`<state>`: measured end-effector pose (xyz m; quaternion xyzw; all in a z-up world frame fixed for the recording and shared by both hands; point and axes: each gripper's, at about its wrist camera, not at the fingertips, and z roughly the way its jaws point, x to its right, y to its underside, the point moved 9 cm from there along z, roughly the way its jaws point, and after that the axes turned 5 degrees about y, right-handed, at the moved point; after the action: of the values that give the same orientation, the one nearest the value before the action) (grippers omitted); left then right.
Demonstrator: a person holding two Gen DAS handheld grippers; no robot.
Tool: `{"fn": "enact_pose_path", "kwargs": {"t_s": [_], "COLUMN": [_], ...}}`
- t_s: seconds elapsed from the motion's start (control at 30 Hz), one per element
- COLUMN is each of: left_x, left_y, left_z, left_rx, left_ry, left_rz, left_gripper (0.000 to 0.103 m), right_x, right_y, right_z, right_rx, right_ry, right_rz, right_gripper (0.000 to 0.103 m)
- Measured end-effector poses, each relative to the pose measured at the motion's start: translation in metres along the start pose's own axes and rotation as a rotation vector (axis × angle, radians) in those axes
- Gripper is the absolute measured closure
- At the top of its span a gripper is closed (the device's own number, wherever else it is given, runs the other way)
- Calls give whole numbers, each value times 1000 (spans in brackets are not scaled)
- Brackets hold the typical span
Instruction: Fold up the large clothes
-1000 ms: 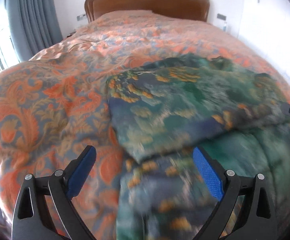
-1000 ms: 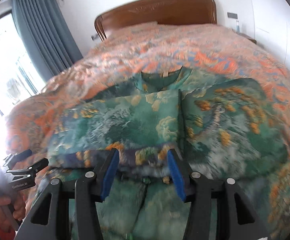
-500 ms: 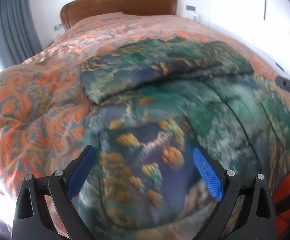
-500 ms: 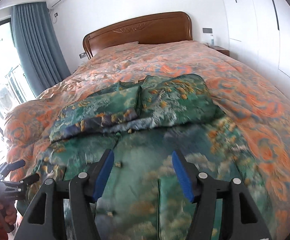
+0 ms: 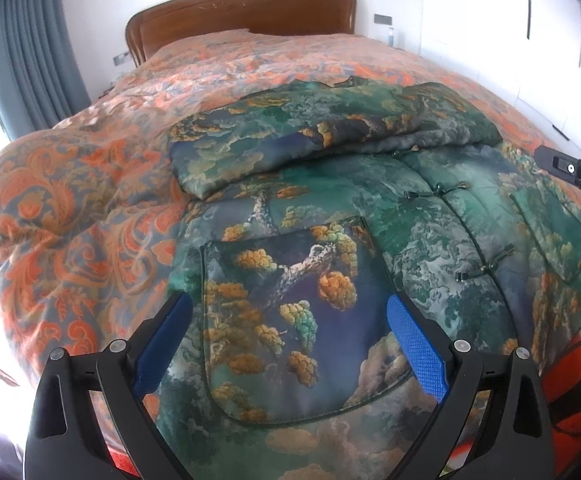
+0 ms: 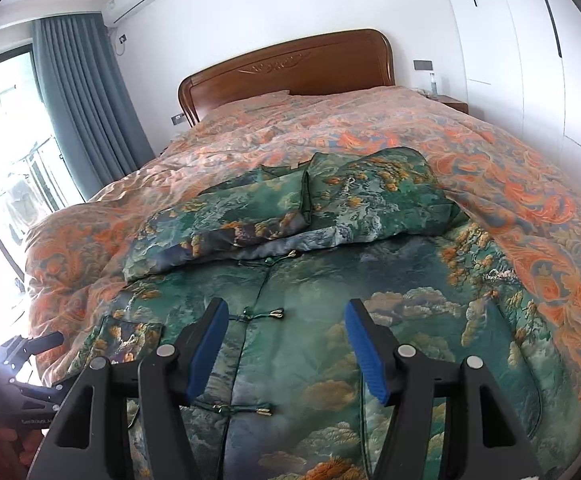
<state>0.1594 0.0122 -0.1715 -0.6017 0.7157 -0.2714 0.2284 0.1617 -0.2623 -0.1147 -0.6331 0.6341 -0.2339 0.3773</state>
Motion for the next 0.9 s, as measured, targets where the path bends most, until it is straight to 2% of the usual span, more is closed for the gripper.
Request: {"fn": "enact_pose_path", "kwargs": {"t_s": [0.37, 0.9], "left_x": [6, -2], "left_y": [2, 5], "left_z": [-1, 4], "left_rx": [3, -22], "left_ry": [3, 5], "left_rz": [11, -16], "left_gripper": [5, 5], "right_x": [11, 3], "right_y": [6, 11], "right_z": [-4, -2], "right_rx": [-2, -16], "right_ry": [22, 13], "right_rz": [28, 10], "right_gripper": [41, 41]}}
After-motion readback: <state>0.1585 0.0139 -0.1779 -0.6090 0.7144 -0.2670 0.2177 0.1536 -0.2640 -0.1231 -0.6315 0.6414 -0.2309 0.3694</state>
